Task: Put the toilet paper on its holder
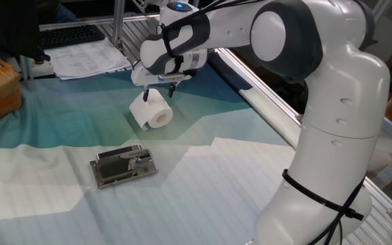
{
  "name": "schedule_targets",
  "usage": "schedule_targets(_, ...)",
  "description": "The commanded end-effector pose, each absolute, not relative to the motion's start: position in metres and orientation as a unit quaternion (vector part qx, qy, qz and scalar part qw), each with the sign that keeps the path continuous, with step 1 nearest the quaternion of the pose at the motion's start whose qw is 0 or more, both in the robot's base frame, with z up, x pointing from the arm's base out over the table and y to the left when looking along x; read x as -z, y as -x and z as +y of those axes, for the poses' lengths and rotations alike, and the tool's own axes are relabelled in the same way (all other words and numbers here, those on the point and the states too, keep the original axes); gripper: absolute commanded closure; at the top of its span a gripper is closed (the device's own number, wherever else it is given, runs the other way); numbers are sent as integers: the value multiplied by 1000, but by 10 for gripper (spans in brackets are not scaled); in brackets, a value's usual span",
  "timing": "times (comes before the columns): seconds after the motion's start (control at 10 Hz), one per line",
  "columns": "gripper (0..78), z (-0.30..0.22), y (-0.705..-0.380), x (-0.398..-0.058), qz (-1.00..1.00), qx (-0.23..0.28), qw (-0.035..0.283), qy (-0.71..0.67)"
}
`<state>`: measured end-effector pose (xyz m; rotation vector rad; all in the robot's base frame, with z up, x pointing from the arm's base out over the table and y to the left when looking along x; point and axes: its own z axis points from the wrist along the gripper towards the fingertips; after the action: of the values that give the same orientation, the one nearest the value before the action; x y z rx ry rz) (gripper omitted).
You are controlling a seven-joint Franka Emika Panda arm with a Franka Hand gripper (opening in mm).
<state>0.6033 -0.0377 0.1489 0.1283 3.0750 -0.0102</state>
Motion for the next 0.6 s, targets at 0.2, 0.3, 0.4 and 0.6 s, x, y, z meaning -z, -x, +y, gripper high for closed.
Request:
schedule_targets(0.2, 2, -38, -605, -143, 999, 1, 31, -34)
schedule_targets(0.3, 2, -38, -605, -142, 999, 1, 31, -34)
schedule_targets(0.4, 2, -38, -605, -140, 999, 1, 31, -35)
schedule_targets(0.6, 2, -37, -605, -137, 999, 0, 31, -36)
